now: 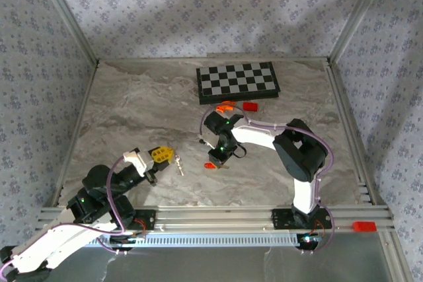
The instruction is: Put the keys on the keyring
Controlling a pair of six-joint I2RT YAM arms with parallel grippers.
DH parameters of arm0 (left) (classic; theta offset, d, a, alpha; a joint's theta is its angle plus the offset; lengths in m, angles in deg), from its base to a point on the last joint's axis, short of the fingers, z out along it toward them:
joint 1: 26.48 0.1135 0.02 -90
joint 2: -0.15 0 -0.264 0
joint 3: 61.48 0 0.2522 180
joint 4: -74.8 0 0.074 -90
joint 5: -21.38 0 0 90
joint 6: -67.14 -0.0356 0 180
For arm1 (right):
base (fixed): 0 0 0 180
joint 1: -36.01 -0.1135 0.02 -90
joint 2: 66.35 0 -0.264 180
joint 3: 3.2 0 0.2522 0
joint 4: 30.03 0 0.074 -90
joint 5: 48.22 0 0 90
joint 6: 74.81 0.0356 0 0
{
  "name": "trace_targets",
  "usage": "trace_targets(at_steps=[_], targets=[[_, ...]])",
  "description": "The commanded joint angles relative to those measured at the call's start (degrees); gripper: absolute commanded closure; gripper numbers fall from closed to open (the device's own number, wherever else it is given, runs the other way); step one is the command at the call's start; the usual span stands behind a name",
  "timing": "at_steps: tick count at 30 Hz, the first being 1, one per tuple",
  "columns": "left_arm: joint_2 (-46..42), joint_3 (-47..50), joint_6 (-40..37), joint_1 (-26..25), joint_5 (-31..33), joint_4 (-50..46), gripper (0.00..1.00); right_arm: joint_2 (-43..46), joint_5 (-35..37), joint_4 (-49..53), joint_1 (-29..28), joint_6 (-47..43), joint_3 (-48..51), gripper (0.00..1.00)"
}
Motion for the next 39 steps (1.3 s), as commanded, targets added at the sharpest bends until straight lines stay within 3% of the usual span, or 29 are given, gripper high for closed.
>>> trace_targets(at_steps=[1, 9, 19, 31, 35, 39], targets=[[-0.20, -0.22, 0.31, -0.30, -0.09, 2.90, 1.00, 1.72, 1.58, 1.19, -0.44, -0.93, 0.41, 0.82], [-0.18, -0.44, 0.31, -0.29, 0.16, 2.78, 1.00, 1.30, 2.36, 0.50, -1.19, -0.50, 0.41, 0.84], [0.03, -0.44, 0.31, -0.32, 0.48, 2.56, 1.00, 2.09, 4.41, 0.58, -1.20, 0.08, 0.41, 0.96], [0.33, -0.40, 0.09, -0.30, 0.88, 2.87, 1.00, 9.71, 4.53, -2.65, -0.38, 5.92, 8.67, 1.00], [0.32, -0.37, 0.22, -0.25, 0.49, 2.79, 1.00, 12.60, 2.64, -6.13, -0.39, 9.48, 11.53, 0.94], [0.26, -0.22, 0.40, -0.25, 0.14, 2.87, 1.00, 13.04, 1.68, -6.03, -1.05, 10.13, 10.17, 0.65]])
